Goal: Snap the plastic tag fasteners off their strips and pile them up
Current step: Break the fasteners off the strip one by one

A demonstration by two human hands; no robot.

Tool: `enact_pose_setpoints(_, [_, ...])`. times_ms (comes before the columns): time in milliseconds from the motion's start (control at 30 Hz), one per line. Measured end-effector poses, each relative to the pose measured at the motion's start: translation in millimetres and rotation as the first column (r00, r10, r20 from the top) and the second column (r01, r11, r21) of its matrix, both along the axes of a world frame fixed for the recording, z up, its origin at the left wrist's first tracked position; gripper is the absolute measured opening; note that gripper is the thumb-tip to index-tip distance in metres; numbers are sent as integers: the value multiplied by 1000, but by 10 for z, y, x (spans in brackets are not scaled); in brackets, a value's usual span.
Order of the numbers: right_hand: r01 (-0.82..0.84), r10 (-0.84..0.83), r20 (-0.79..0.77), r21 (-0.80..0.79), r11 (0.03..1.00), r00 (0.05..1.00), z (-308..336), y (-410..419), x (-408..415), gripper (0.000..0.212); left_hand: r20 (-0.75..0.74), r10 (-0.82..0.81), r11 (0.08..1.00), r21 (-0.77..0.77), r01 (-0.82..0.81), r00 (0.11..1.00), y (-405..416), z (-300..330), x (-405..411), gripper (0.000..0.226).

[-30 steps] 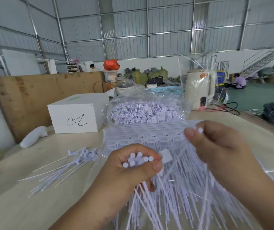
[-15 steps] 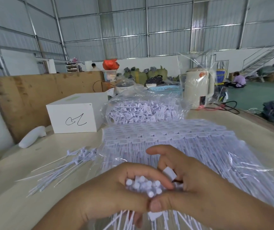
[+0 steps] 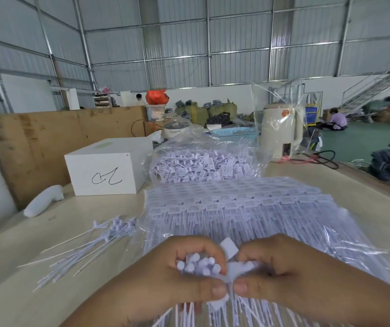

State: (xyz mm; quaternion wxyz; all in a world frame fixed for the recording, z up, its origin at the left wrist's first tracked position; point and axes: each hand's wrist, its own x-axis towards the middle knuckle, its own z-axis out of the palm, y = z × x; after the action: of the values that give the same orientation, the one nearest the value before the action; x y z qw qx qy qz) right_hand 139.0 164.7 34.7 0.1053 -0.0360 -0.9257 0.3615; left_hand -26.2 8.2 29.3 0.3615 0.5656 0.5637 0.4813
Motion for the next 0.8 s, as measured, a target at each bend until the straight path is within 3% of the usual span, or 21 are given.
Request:
enact_pose_setpoints(133, [117, -116, -124, 4, 993, 985, -7, 13, -30, 21, -1, 138, 985, 107, -137, 990, 86, -80, 11, 17])
enact_pose_setpoints(233, [200, -204, -241, -41, 979, 949, -19, -53, -68, 29, 118, 172, 964, 184, -192, 978, 116, -54, 53, 12])
enact_pose_setpoints(400, [347, -323, -349, 5, 938, 880, -62, -231, -159, 24, 243, 310, 892, 262, -369, 919, 131, -39, 90, 12])
enact_pose_setpoints(567, [436, -386, -398, 40, 899, 832, -110, -340, -221, 28, 349, 312, 863, 284, -417, 884, 141, 4, 104, 17])
enact_pose_setpoints(633, [463, -423, -469, -33, 886, 776, -105, -359, -249, 38, 389, 317, 856, 275, -438, 865, 155, -7, 125, 24])
enact_pose_setpoints(733, [522, -546, -585, -231, 821, 600, -21, -226, -240, 50, 402, 316, 869, 242, -432, 860, 169, -51, 204, 25])
enact_pose_setpoints(800, [437, -494, -558, -244, 866, 667, 24, -124, -180, 48, 358, 296, 887, 241, -394, 886, 170, -74, 251, 24])
